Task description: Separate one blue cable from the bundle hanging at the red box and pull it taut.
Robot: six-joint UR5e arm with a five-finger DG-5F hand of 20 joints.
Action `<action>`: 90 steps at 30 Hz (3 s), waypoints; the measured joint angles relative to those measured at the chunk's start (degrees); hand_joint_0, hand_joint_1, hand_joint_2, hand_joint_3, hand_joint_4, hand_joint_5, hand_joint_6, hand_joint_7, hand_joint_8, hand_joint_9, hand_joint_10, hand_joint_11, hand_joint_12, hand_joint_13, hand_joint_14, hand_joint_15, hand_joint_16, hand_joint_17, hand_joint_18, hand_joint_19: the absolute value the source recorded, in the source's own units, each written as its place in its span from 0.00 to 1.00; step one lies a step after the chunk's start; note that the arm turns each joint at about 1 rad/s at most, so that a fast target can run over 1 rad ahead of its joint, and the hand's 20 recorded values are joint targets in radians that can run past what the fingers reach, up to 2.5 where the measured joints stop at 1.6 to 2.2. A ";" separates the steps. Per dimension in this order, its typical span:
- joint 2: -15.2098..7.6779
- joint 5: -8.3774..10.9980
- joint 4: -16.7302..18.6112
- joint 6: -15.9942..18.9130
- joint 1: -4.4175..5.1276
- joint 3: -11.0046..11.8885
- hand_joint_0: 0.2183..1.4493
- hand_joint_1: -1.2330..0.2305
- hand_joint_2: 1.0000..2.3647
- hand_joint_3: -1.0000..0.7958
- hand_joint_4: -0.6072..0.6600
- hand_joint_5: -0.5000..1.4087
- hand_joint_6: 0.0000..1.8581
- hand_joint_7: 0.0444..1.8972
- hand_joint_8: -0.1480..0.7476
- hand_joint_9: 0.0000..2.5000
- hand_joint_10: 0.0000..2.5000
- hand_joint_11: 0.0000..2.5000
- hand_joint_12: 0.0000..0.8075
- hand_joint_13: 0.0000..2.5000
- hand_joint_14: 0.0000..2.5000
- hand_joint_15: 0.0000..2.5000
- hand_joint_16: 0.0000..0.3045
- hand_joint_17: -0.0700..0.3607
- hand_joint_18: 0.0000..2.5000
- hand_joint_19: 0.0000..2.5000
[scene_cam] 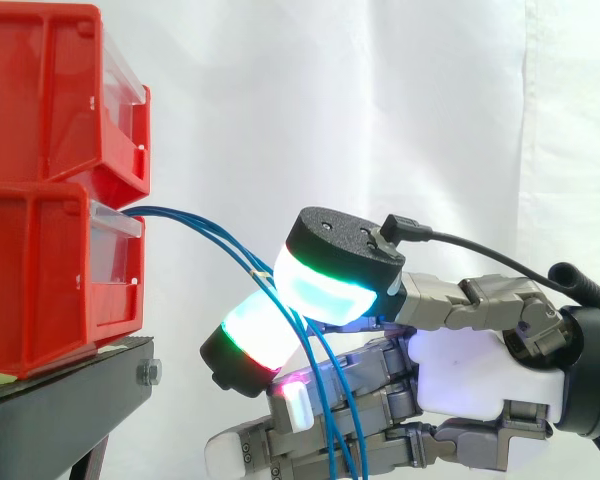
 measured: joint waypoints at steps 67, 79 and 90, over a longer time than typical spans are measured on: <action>0.02 0.20 -1.13 1.71 0.04 -0.07 0.27 0.18 0.00 0.28 0.55 0.16 0.49 0.62 0.49 0.38 0.01 0.41 0.39 0.28 0.01 0.16 0.11 0.34 0.20 0.11; 0.05 -0.04 -2.47 2.17 -0.18 -0.07 0.30 0.39 0.00 0.28 0.56 0.17 0.48 0.61 0.51 0.40 0.01 0.41 0.40 0.28 0.01 0.16 0.12 0.35 0.21 0.13; 0.93 -3.28 -5.55 2.94 -1.01 -0.07 0.20 0.48 0.00 0.28 0.59 0.16 0.48 0.61 0.55 0.41 0.01 0.41 0.46 0.29 0.01 0.17 0.15 0.40 0.22 0.15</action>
